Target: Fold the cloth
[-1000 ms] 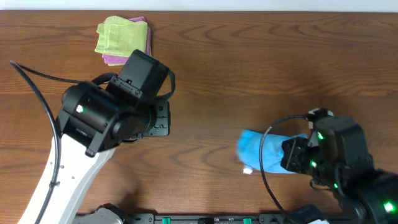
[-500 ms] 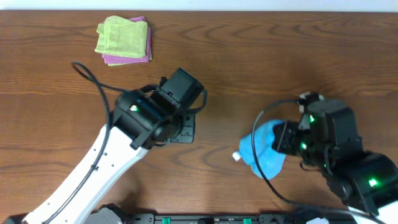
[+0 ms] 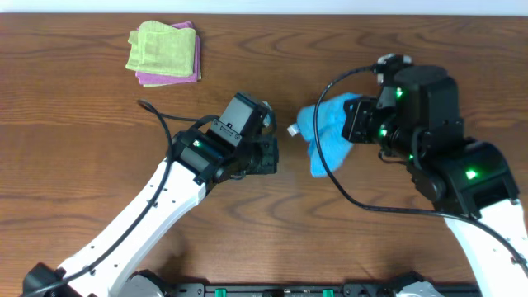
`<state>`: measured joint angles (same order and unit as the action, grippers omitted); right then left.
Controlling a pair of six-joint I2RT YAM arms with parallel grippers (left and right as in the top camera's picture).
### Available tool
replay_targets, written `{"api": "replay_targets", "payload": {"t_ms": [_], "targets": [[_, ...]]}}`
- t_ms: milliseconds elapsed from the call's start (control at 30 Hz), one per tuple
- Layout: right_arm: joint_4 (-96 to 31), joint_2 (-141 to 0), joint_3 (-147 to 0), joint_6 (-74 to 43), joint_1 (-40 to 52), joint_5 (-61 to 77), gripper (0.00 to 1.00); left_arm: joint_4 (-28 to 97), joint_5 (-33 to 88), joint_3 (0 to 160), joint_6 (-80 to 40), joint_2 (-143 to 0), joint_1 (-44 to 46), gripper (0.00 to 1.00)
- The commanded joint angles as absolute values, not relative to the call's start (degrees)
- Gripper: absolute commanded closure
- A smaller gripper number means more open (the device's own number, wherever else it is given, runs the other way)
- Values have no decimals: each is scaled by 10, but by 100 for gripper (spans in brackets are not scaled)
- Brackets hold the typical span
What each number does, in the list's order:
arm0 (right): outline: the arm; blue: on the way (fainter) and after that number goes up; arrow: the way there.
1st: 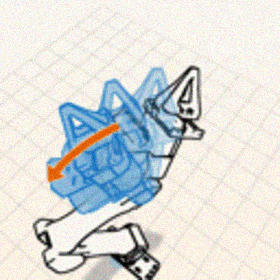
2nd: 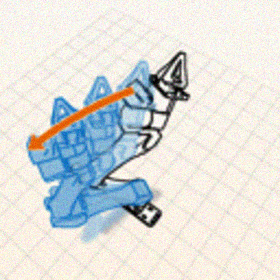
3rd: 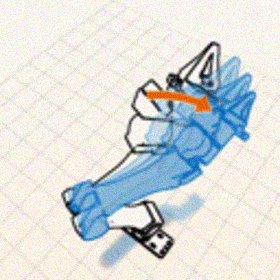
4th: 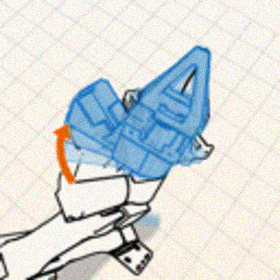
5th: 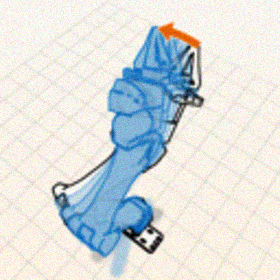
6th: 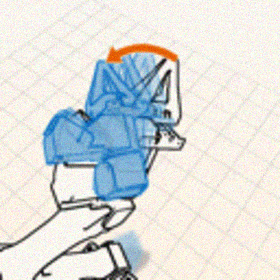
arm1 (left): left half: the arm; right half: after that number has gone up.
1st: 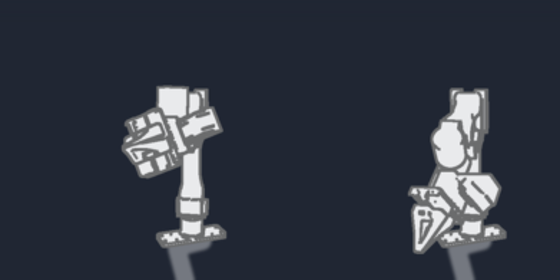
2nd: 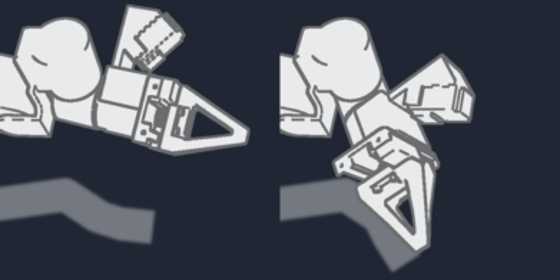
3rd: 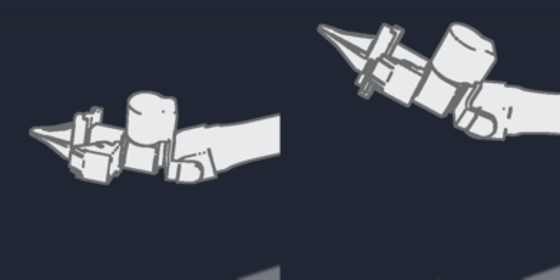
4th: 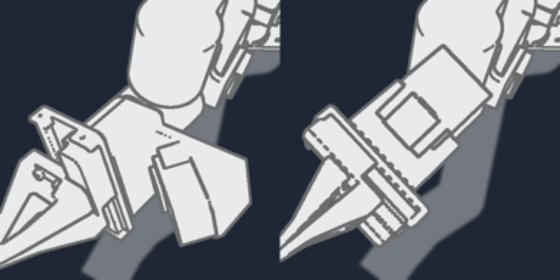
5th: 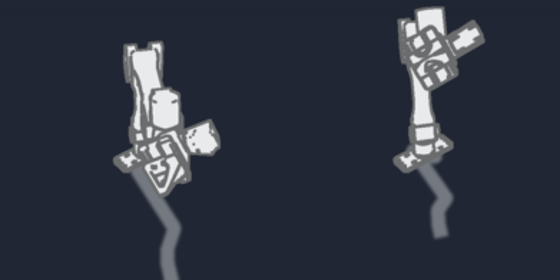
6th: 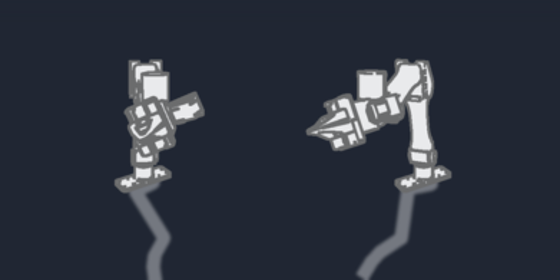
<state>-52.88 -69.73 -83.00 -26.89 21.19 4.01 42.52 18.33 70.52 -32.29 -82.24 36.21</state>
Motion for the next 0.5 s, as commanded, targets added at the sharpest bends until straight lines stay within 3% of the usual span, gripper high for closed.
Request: {"api": "replay_targets", "payload": {"t_ms": [0,467], "targets": [[-529,-701,-857,-249,232,13,98,382,257,662,-342,-849,342,94],[-528,-701,-872,-248,300,-39,99,234,301,623,-376,-941,330,93]]}}
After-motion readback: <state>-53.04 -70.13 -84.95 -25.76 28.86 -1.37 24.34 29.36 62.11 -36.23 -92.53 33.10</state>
